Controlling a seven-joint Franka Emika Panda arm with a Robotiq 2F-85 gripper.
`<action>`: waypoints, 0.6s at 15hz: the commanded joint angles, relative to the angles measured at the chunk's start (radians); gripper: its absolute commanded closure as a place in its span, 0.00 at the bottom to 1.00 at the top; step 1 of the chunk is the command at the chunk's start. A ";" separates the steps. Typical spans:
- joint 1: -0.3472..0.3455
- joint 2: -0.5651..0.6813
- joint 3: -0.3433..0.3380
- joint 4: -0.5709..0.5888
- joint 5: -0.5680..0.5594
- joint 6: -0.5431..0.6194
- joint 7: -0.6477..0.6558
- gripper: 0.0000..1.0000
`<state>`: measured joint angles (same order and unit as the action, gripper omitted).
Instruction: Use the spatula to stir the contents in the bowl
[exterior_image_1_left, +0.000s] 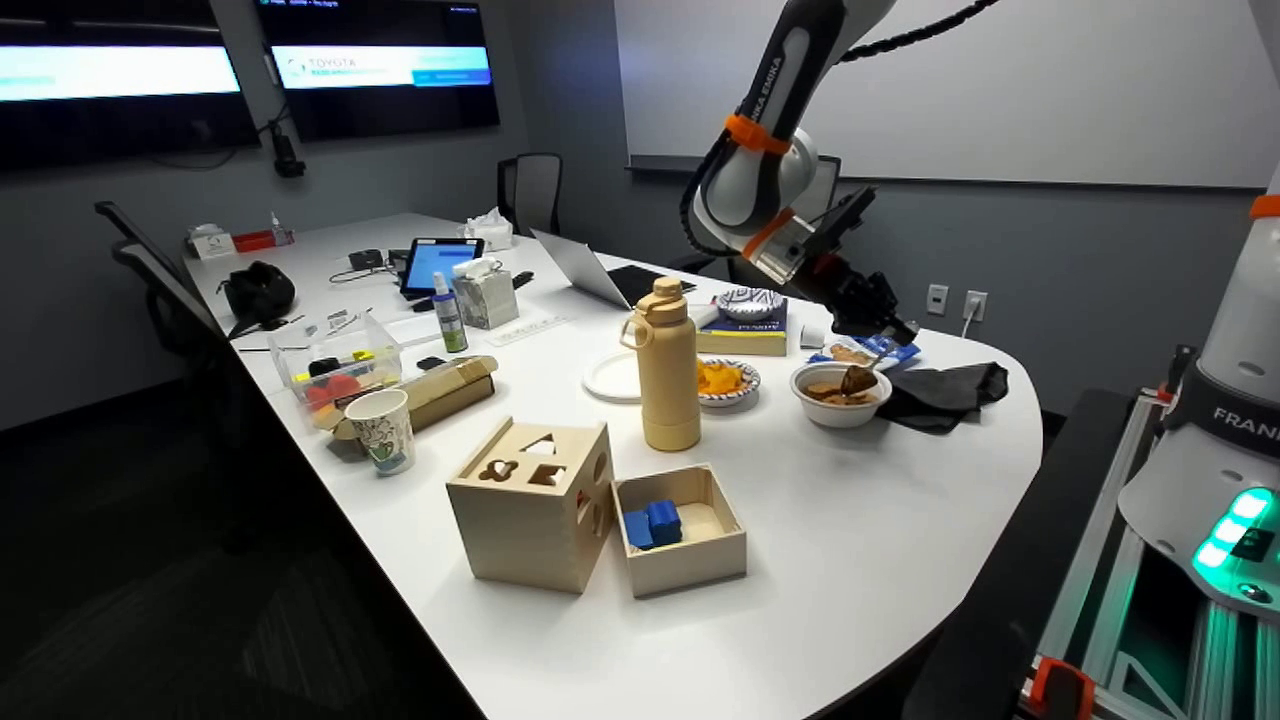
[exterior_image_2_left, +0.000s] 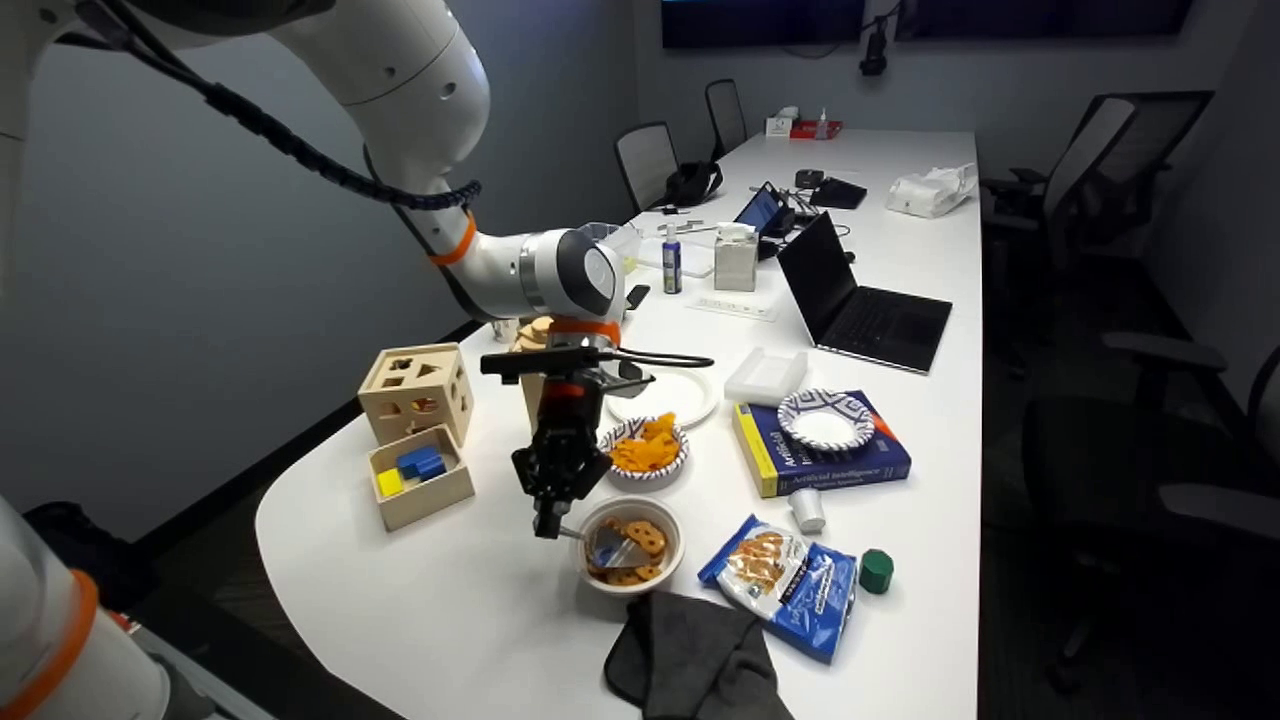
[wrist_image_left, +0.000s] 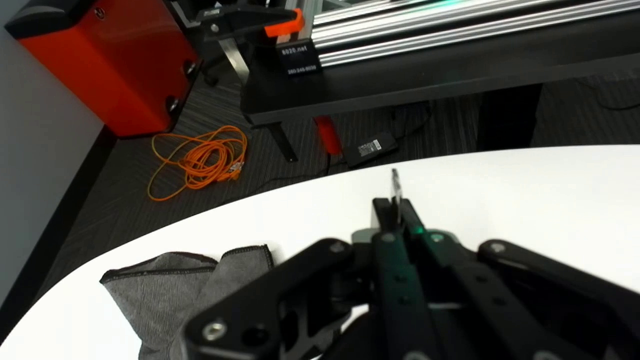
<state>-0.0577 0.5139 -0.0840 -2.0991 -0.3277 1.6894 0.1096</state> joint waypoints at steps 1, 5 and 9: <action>-0.001 -0.015 0.014 -0.013 0.020 0.079 -0.032 0.99; 0.006 -0.022 0.026 -0.012 0.022 0.070 -0.071 0.99; 0.011 -0.012 0.020 0.001 0.017 -0.022 -0.075 0.99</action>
<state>-0.0548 0.5135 -0.0573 -2.0995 -0.3244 1.7362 0.0534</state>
